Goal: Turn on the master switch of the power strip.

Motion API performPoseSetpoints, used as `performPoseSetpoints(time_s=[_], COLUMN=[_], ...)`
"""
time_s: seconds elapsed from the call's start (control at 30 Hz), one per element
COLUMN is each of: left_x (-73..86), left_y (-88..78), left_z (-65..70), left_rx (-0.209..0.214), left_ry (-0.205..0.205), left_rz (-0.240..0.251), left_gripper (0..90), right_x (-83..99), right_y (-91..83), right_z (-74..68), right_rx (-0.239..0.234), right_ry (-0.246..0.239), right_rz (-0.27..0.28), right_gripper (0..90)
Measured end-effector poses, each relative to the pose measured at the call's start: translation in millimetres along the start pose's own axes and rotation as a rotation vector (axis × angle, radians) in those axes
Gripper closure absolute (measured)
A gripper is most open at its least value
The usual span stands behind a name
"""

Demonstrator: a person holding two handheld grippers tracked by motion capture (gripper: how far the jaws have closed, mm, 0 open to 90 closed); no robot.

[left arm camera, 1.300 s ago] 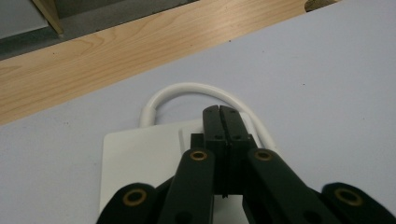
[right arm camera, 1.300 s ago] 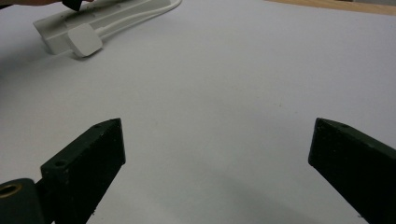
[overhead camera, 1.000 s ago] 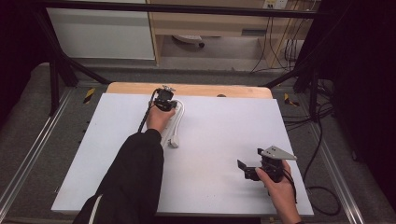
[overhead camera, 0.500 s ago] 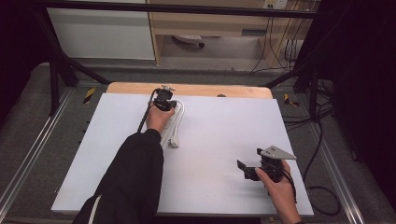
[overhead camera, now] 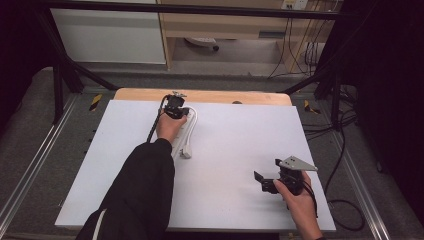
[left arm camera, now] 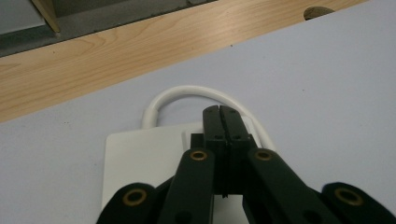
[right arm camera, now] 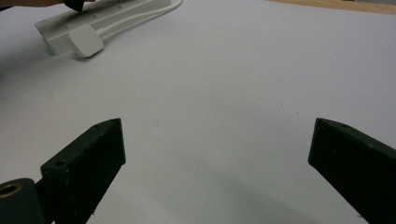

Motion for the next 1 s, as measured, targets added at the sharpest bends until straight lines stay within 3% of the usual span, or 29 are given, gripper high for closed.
performPoseSetpoints(time_s=[0.37, 1.0], left_x=[1.9, -4.9], left_y=[-3.7, -12.1], left_z=[-2.7, -0.7], left_rx=[0.006, 0.022], left_ry=[-0.031, -0.027], left_rz=[0.020, 0.052], left_gripper=[90.0, 90.0], right_x=[-0.9, -1.2], right_y=[-0.4, -0.6], right_z=[-0.1, -0.5], right_rx=[0.002, 0.000], right_ry=[0.001, 0.003], right_rz=[0.009, 0.011], right_gripper=[4.2, 4.1])
Point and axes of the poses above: each handheld gripper's, and its own axes: y roughly forward along the jaws, x roughly out of its underside, z roughly to its right, the point moved 3 cm from there along y, roughly forward along the jaws, and after that the axes turned 8 degrees about z, right-handed, at the moved point
